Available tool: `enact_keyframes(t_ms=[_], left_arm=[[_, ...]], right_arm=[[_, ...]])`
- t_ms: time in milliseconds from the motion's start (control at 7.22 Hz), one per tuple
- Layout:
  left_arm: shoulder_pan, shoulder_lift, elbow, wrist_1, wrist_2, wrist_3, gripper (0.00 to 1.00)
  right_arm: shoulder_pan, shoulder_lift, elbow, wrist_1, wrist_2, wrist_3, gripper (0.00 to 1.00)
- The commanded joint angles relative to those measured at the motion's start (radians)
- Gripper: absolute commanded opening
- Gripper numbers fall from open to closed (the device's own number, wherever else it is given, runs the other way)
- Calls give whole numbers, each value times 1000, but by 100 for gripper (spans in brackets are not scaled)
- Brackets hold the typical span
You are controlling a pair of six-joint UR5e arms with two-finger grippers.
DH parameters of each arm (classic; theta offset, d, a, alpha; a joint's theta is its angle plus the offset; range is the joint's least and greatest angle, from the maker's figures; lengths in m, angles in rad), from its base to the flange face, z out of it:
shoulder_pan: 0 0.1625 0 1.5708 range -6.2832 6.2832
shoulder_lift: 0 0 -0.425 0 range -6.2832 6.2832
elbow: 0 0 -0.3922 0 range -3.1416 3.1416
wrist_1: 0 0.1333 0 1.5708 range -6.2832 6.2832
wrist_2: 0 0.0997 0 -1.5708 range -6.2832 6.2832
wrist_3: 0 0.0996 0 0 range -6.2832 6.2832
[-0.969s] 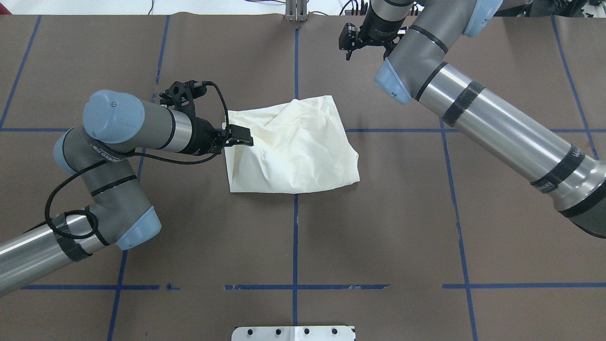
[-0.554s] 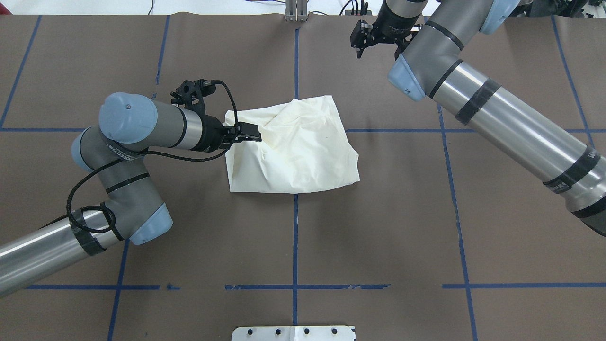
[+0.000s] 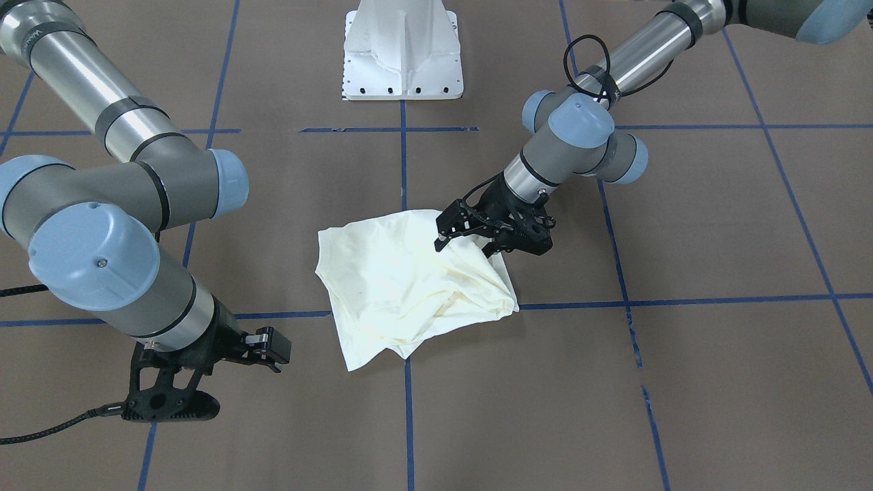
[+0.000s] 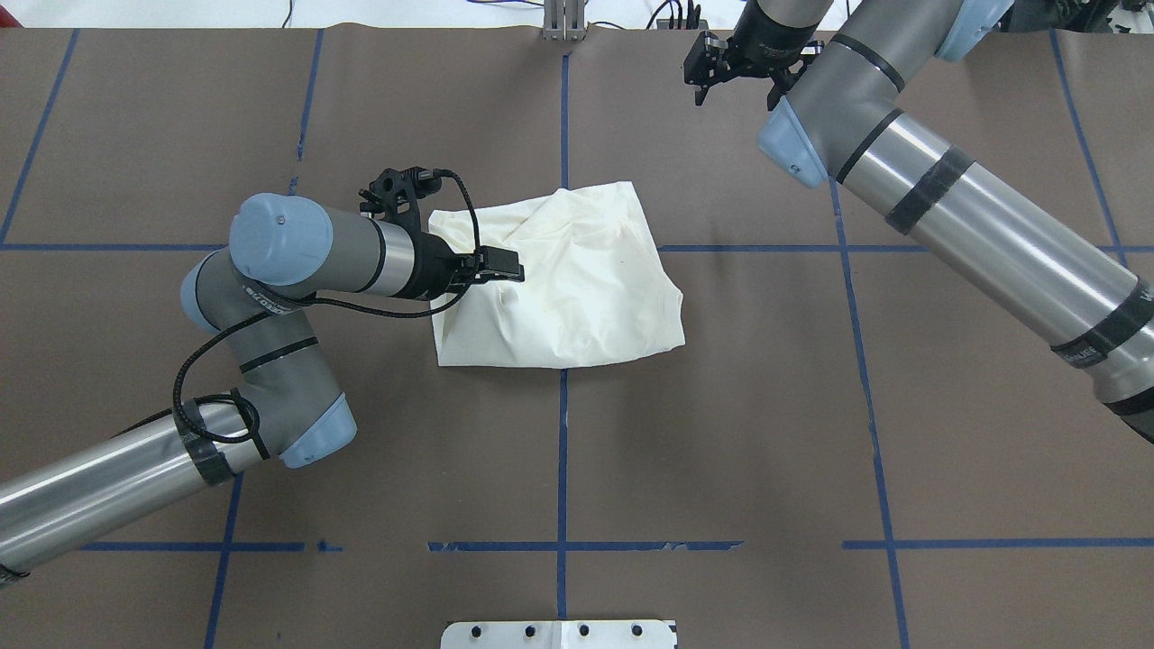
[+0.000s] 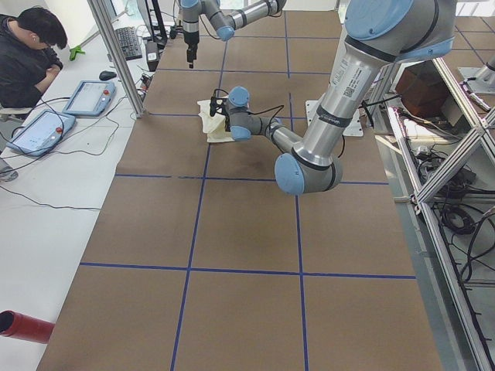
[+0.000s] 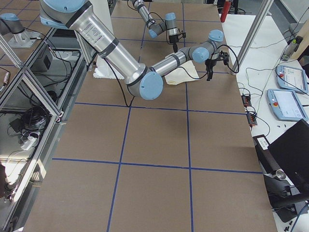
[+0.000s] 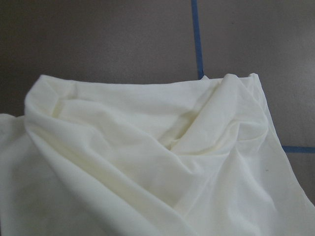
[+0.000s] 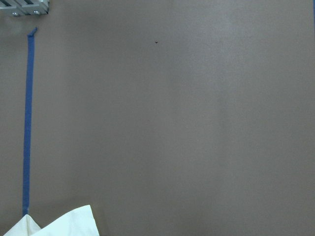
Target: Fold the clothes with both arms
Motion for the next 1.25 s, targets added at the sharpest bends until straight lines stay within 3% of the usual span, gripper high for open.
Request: enact_keyframes(t_ms=[0, 277, 692, 1108], left_arm=[[34, -4, -4, -5, -5, 2, 100], [32, 31, -47, -4, -108, 4, 100], [58, 97, -154, 4, -149, -12, 100], [139, 99, -164, 4, -125, -41, 100]], right_arm=[[1, -1, 1, 0, 0, 0, 100], [3, -3, 1, 0, -2, 0, 100], [3, -4, 1, 0, -2, 0, 100], [9, -4, 0, 0, -3, 0, 100]])
